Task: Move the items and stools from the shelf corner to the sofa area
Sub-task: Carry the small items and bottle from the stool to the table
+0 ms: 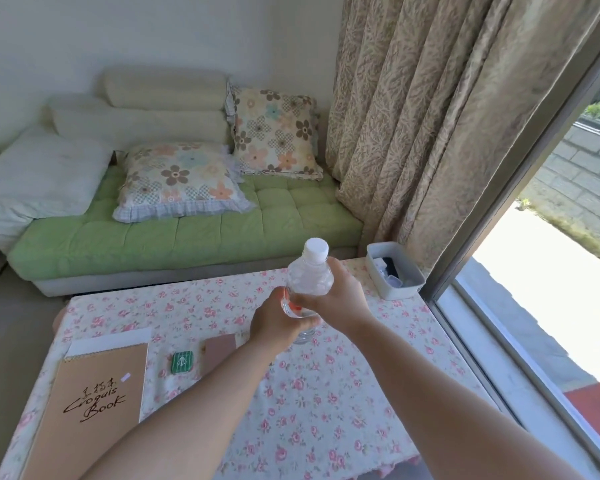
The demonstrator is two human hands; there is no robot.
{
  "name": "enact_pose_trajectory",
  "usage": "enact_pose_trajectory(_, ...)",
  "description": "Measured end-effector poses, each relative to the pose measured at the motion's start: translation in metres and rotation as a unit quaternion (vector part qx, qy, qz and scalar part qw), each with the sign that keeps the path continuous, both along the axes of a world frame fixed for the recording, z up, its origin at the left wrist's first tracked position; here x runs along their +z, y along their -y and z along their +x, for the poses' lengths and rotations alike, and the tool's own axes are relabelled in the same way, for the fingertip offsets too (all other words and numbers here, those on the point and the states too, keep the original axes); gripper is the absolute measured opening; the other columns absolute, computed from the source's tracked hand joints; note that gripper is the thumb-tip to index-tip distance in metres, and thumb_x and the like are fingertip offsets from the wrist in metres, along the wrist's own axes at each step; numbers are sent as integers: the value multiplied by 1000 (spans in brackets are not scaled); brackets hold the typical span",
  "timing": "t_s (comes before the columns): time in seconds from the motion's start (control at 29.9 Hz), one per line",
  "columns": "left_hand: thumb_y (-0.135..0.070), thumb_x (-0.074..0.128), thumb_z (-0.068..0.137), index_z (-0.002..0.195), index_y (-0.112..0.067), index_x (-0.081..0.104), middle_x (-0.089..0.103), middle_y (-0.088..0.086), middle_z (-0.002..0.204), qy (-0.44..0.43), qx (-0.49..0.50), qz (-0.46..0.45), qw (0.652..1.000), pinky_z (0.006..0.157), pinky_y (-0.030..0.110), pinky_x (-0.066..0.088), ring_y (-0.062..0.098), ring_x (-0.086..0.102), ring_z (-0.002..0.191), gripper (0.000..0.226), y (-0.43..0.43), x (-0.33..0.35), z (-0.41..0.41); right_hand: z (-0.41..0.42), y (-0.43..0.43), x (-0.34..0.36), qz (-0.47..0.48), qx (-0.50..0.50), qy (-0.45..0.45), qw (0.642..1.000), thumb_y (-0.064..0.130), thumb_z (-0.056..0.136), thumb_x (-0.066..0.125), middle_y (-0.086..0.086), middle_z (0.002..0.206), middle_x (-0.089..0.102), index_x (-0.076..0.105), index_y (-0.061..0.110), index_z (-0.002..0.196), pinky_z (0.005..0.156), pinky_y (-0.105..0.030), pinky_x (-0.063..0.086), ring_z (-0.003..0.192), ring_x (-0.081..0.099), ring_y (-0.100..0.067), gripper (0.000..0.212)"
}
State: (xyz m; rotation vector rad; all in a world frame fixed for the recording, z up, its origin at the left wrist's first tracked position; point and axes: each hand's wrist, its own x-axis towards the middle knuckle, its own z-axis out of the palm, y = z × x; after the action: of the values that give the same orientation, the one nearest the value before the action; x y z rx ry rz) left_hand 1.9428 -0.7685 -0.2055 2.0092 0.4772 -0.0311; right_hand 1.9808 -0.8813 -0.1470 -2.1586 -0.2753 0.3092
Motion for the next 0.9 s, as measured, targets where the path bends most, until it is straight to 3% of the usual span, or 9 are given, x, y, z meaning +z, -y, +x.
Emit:
enact_pose_trajectory(0.1,-44,78,69,91,-34,44,55,-18,82,-8,-31,-1,999,65,23,39,9,55,85,42,-14,-10,33,32,-10,-12,-1,-23,-10,1000,27,64,81,21,85,51,49,26,118,59,-15,37,83,52,-3,62)
enact_pose_trajectory(0.17,-44,78,69,93,-35,45,56,-20,84,-18,-48,-2,999,73,26,42,9,55,88,42,-28,-22,60,57,-22,-26,-4,-32,-18,999,28,65,81,20,88,53,48,27,118,59,-13,34,83,51,-2,62)
enact_pose_trajectory(0.27,-38,78,72,104,-32,48,57,-16,95,-32,-62,-9,998,84,27,43,10,54,95,44,-45,-36,93,88,-41,-43,-7,-48,-36,998,29,65,82,13,100,53,44,26,127,59,-11,32,91,50,-7,72)
enact_pose_trajectory(0.43,-33,76,74,120,-26,50,62,-7,121,-57,-81,-12,995,85,26,43,11,54,100,53,-72,-69,148,138,-69,-88,-20,-69,-42,997,31,65,83,11,108,53,41,27,131,59,-8,30,100,49,-10,77)
enact_pose_trajectory(0.64,-34,73,79,123,-24,50,58,-3,131,-85,-103,5,991,91,27,41,20,56,118,51,-94,-129,197,181,-93,-158,-42,-95,-64,992,33,64,84,9,113,54,39,26,132,78,-26,45,104,52,-13,82)
enact_pose_trajectory(0.9,-39,73,77,130,-22,46,58,0,134,-146,-106,2,984,94,30,43,22,55,120,63,-103,-218,229,211,-104,-246,-94,-98,-104,985,35,65,83,3,122,57,36,24,133,84,-27,48,112,54,-17,83)
